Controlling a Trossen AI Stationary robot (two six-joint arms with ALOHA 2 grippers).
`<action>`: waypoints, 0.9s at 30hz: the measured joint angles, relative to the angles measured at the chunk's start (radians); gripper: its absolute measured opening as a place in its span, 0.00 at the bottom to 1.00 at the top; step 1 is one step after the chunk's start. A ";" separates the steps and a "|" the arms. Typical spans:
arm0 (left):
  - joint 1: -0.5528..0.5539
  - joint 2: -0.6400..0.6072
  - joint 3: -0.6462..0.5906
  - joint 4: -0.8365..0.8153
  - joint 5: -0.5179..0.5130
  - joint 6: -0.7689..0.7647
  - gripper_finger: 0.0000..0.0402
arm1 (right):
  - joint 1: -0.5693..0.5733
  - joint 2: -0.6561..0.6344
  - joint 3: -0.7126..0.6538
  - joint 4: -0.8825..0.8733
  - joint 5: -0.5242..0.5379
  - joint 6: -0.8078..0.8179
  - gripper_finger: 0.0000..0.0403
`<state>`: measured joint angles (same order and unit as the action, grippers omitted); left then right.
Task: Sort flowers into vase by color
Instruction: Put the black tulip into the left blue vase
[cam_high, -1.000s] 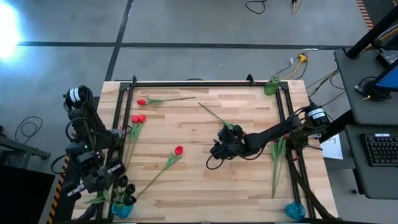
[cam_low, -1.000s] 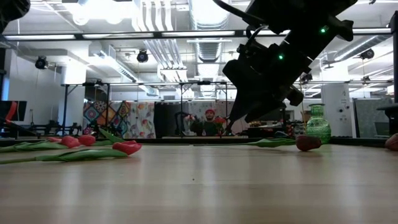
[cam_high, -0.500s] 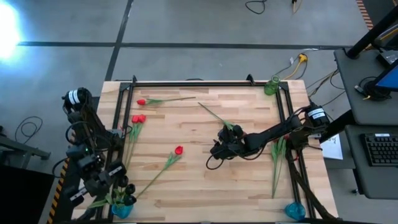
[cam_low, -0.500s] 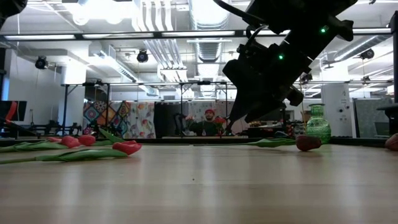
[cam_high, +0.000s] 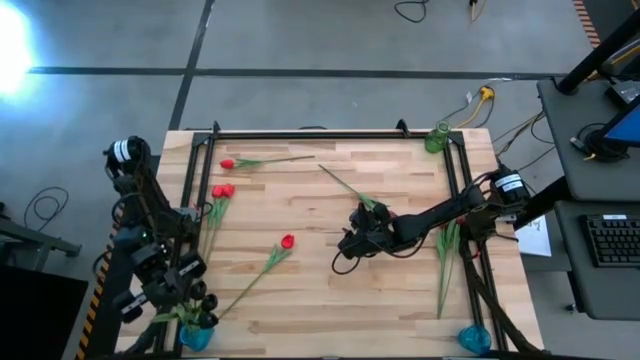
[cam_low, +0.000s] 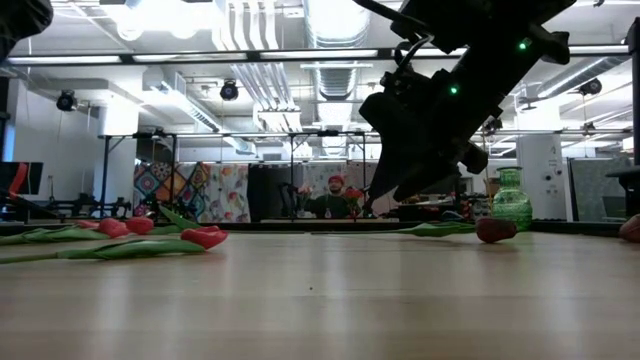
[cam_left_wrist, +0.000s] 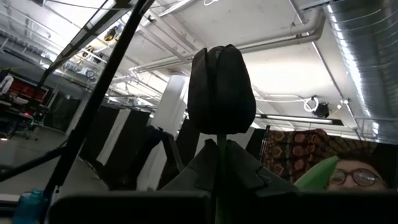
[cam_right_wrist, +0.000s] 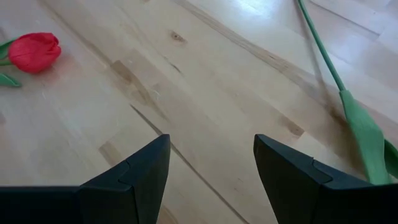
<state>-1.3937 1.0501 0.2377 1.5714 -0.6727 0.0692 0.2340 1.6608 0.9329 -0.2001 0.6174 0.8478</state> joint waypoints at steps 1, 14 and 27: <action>0.000 -0.006 -0.012 0.000 0.000 -0.002 0.00 | 0.000 0.000 0.000 0.000 0.000 0.000 0.56; -0.019 -0.004 -0.062 -0.060 0.116 -0.042 0.00 | 0.002 0.000 0.000 0.000 0.003 0.001 0.56; -0.050 -0.005 -0.063 -0.224 0.115 -0.026 0.00 | 0.006 0.000 0.000 0.003 0.003 0.009 0.56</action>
<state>-1.4440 1.0454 0.1749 1.3471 -0.5573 0.0433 0.2398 1.6608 0.9329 -0.1967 0.6205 0.8570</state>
